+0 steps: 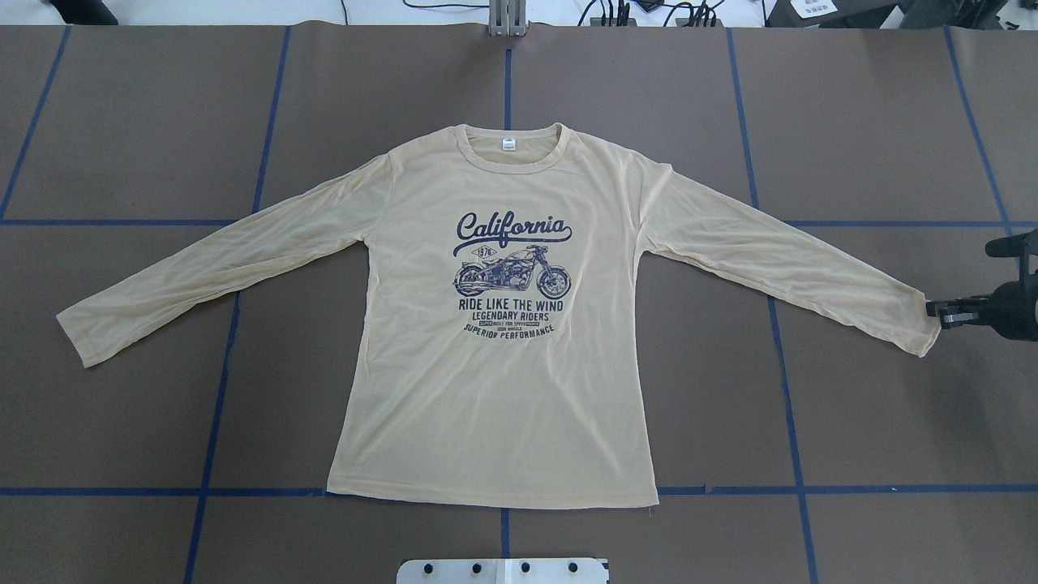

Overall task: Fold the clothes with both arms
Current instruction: 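Move the right gripper to the cuff of the sleeve nearest it and grasp it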

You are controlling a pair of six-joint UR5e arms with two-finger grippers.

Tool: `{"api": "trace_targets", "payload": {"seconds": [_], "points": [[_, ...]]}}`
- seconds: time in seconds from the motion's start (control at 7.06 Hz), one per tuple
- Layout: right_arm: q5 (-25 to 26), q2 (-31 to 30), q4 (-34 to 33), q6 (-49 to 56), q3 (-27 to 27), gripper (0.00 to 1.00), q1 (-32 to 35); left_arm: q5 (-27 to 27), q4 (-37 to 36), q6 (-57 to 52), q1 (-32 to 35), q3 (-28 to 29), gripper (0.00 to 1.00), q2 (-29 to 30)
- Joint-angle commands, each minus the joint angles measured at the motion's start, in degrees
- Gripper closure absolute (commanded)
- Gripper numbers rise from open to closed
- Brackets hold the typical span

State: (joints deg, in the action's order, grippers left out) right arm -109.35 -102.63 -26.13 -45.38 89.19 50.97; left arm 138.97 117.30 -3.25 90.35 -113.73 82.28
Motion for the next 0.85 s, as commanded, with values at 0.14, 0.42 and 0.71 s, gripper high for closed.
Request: {"api": "trace_targets", "payload": {"seconds": [0.14, 0.42, 0.71], "points": [[-8.7, 2.9, -6.2, -0.1, 6.9, 1.00, 8.9, 0.0, 0.0, 0.0, 0.0, 0.0, 0.00, 0.1], [-9.7, 8.7, -28.9, -0.1, 21.4, 1.00, 9.9, 0.1, 0.0, 0.0, 0.0, 0.0, 0.00, 0.1], [-8.9, 25.8, -47.3, -6.5, 23.5, 1.00, 8.1, 0.1, 0.0, 0.1, 0.0, 0.0, 0.00, 0.1]]}}
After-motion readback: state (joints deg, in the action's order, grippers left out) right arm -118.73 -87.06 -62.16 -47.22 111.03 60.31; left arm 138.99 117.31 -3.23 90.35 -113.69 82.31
